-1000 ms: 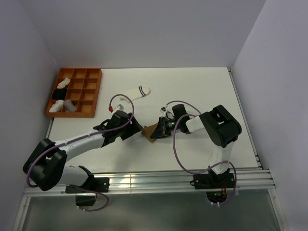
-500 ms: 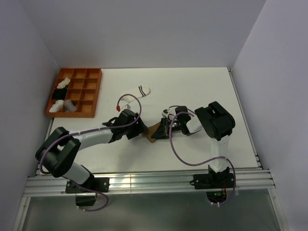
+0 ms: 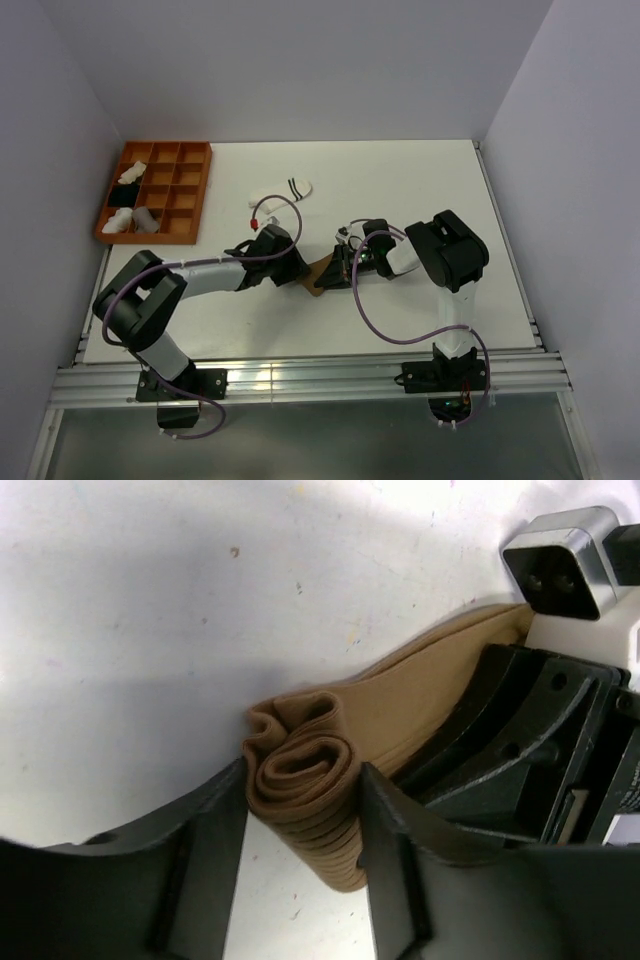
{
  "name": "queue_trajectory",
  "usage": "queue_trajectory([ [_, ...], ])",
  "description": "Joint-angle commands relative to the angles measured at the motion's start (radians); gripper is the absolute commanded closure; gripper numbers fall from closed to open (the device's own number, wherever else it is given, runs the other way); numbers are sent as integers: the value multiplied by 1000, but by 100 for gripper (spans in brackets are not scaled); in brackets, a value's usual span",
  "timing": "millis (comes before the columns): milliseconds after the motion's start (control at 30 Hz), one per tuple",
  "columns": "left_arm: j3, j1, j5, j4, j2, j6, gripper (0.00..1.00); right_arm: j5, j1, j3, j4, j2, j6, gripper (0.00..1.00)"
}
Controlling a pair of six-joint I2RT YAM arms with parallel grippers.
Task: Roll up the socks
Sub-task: Roll the sock at the center of the board.
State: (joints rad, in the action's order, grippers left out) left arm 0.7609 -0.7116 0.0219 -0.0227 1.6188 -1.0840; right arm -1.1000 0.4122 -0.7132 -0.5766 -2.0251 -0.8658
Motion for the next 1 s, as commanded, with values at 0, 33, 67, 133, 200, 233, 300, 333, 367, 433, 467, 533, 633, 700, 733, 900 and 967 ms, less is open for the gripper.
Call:
queue_trajectory([
  [0, 37, -5, 3, 20, 49, 10, 50, 111, -4, 6, 124, -23, 62, 100],
  [33, 46, -6, 7, 20, 59, 10, 57, 123, -4, 4, 133, -17, 82, 100],
  [67, 51, -6, 7, 52, 73, 15, 59, 133, -4, 1, 170, 2, 96, 100],
  [133, 63, -5, 7, 67, 88, 18, 67, 176, -4, -5, 207, 29, 149, 100],
  [200, 72, -8, 9, 95, 98, 24, 75, 215, -1, -15, 298, 78, 197, 93],
  [233, 78, -8, 7, 104, 104, 27, 79, 239, 2, -25, 325, 98, 242, 85],
  [300, 86, -11, 12, 133, 107, 35, 83, 302, 8, -28, 385, 158, 293, 76],
  [333, 93, -12, 15, 144, 110, 38, 85, 321, 19, -28, 400, 178, 309, 72],
  [367, 98, -14, 19, 158, 110, 42, 86, 362, 25, -25, 411, 199, 318, 66],
  [433, 109, -17, 33, 190, 105, 47, 87, 411, 46, -6, 428, 283, 347, 60],
  [467, 112, -19, 38, 201, 104, 49, 87, 448, 56, 0, 437, 319, 356, 59],
  [533, 124, -25, 53, 228, 96, 53, 87, 582, 92, 20, 462, 423, 392, 58],
  [633, 140, -31, 67, 251, 96, 62, 87, 805, 151, 38, 495, 523, 448, 56],
  [700, 147, -37, 70, 256, 96, 65, 87, 912, 230, 49, 503, 604, 494, 55],
  [733, 150, -38, 70, 254, 98, 68, 87, 989, 258, 52, 500, 626, 511, 54],
  [900, 155, -45, 67, 254, 104, 68, 87, 1138, 417, 34, 504, 663, 609, 49],
  [967, 153, -45, 67, 254, 102, 68, 87, 1176, 448, 23, 512, 651, 629, 47],
])
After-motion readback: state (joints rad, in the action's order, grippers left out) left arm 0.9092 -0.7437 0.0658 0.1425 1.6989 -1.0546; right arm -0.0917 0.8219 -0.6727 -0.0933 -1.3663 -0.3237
